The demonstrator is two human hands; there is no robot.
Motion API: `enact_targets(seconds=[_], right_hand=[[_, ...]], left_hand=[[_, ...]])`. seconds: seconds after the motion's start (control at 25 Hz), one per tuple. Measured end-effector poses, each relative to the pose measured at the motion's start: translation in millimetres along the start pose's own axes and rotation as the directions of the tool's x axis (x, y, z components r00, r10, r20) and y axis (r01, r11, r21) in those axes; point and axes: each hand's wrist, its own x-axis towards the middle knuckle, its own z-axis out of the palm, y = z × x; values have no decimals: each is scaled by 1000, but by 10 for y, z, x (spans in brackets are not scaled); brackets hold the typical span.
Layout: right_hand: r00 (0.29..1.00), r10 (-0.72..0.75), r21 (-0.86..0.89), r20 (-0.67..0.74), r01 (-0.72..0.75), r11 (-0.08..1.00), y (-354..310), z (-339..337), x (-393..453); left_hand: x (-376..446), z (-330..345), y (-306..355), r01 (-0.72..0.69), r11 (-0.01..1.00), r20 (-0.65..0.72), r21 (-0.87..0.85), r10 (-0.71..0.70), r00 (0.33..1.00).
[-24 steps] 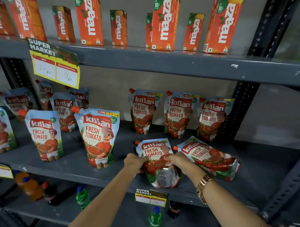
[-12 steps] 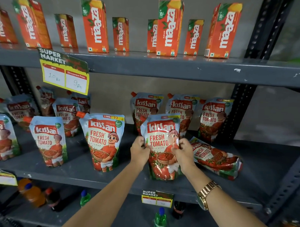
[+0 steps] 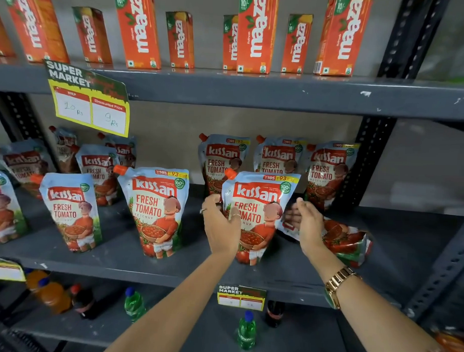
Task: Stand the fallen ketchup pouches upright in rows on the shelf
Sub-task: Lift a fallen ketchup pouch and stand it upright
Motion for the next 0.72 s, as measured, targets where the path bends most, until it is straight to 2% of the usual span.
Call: enact_targets(seconds=[0.08,0.16,0.28,0.36,0.44,0.56,0.72], right_hand=[[995,-45,-176,-89,29,984,15,-272,173],[982,-135,-417,-136,67,907,27,-481,282],[967,-245,-690,-73,128,712,-35,-717,393],[970,-243,-845,-3,127,519,-108,-798,437],[983,-172,-928,66,124,352,-139,-877,492],[995,2,-980,99,97,171,-85,-978,541],[993,69,-988,96,86,130,-65,-1038,586]], left_hand=[[-109,176,45,-112,990,-24,90,114,993],[-185,299,62,-168,979,53,119,163,985],[-323,446,106,-204,977,130,66,194,972],[-383,495,124,-232,971,172,59,219,960],[-434,544,141,-264,962,215,66,245,946],[-469,638,136,-248,965,212,89,225,951],[-582,794,152,-251,962,210,106,225,951]])
